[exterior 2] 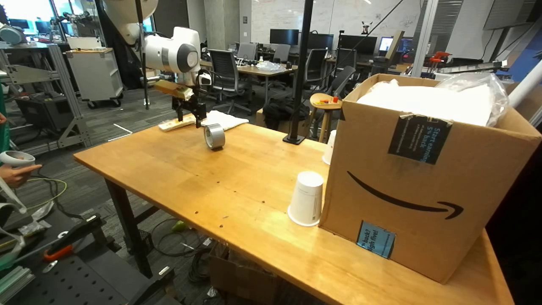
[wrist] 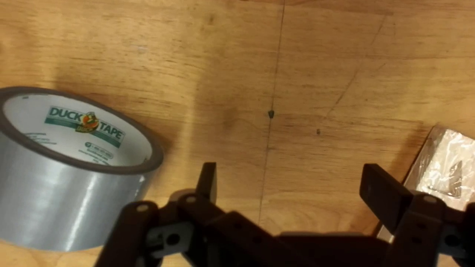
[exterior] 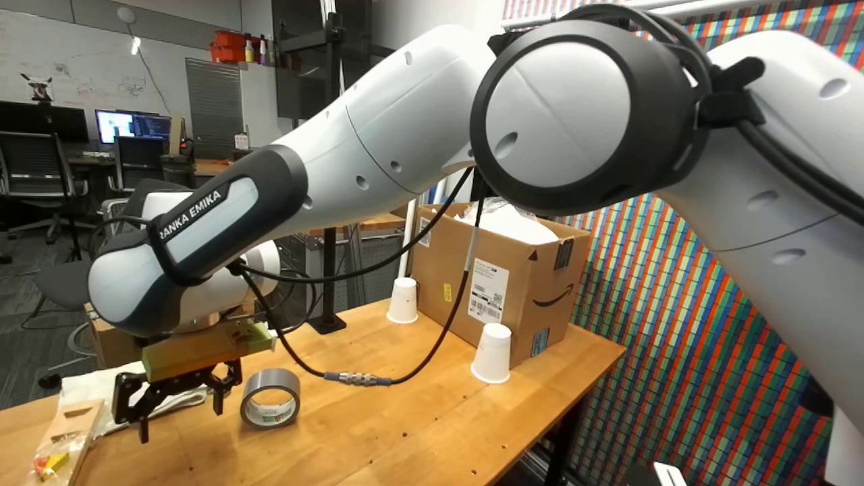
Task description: Roll the grey masking tape to the right
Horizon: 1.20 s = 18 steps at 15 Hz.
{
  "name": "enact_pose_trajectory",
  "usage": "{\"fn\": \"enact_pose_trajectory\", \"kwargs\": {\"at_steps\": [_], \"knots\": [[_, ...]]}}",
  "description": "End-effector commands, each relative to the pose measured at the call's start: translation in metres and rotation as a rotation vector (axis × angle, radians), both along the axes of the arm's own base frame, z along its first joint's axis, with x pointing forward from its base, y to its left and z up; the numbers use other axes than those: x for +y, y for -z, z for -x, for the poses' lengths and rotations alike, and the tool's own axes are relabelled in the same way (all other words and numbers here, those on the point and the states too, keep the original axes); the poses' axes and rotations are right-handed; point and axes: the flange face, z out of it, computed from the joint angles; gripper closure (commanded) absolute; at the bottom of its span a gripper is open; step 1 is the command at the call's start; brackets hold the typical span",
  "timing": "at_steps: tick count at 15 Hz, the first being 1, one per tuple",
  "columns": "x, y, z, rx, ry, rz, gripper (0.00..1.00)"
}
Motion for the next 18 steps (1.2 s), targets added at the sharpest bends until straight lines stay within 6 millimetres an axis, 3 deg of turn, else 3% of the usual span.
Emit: {"fn": "enact_pose_trajectory", "kwargs": {"at_steps": [1,18], "knots": [[-0.009,-0.004,-0.010,0.006,0.037,-0.007,0.00],[-0.041,-0.015,-0.008,0.007,0.126,-0.005,0.00]]}}
